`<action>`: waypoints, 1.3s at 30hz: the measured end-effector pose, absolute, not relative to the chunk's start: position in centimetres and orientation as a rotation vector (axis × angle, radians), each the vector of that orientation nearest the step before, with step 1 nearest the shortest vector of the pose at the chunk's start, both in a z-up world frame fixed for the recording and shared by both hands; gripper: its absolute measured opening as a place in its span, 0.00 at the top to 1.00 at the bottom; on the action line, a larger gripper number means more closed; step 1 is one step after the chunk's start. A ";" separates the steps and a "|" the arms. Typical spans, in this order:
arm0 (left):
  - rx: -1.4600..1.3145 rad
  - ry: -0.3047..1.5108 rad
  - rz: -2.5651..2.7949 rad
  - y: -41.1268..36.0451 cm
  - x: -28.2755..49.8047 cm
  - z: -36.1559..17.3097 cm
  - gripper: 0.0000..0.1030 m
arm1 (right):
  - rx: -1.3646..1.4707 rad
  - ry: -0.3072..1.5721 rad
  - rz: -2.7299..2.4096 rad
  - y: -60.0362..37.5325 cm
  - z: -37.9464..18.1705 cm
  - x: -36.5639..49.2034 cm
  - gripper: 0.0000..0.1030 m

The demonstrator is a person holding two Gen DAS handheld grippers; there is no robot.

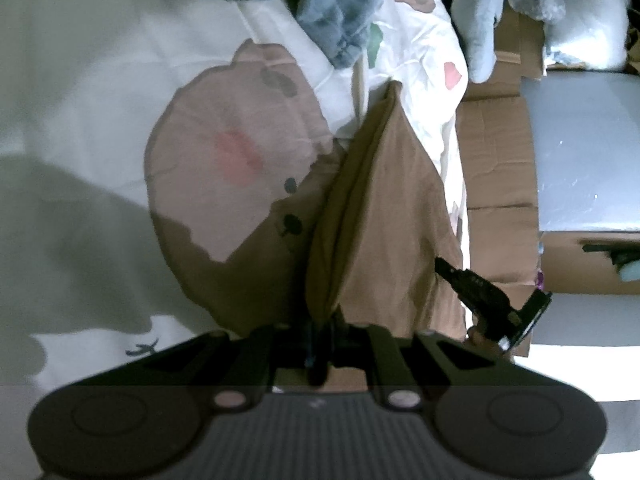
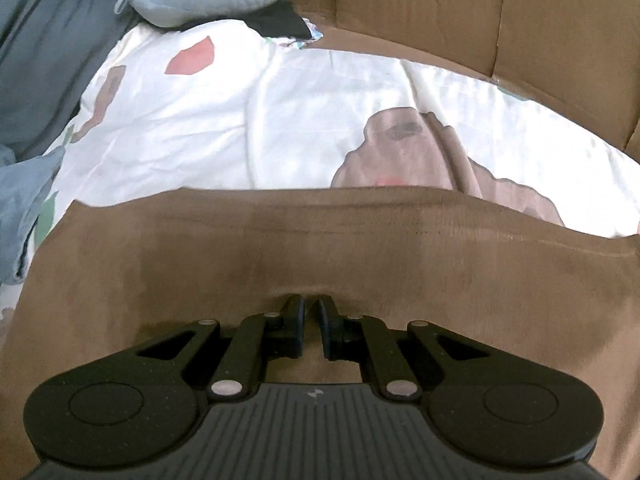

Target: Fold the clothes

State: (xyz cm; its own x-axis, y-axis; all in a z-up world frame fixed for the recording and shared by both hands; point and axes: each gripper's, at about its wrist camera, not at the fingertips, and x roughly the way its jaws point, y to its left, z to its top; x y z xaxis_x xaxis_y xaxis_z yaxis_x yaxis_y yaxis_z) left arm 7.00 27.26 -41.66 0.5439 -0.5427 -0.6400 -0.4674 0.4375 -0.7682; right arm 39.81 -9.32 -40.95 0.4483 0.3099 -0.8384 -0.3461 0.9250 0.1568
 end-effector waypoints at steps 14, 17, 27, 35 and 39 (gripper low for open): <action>-1.167 1.049 -0.075 27.2 7.3 -40.4 0.92 | -0.012 1.015 0.383 -8.5 -41.4 43.7 0.89; -1.167 1.037 -0.083 27.0 7.3 -39.9 0.92 | 0.012 1.025 0.380 -8.6 -41.0 43.8 0.85; -1.138 0.988 -0.123 25.8 8.5 -36.8 0.92 | 0.061 1.016 0.446 -10.3 -36.4 41.3 0.68; -1.130 0.960 -0.152 24.0 9.9 -34.3 0.92 | 0.050 0.956 0.521 -10.6 -31.0 36.3 0.59; -1.115 0.968 -0.163 23.0 11.1 -33.2 0.92 | 0.023 0.940 0.586 -10.1 -28.8 32.9 0.56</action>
State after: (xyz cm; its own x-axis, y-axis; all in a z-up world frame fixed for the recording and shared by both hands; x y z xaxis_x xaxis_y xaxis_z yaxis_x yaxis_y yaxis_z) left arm 11.10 22.99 -33.17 0.6007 -0.5566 -0.5739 -0.3380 0.4737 -0.8132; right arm 32.93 -10.12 -28.84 0.4470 0.4827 -0.7531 -0.4633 0.8451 0.2668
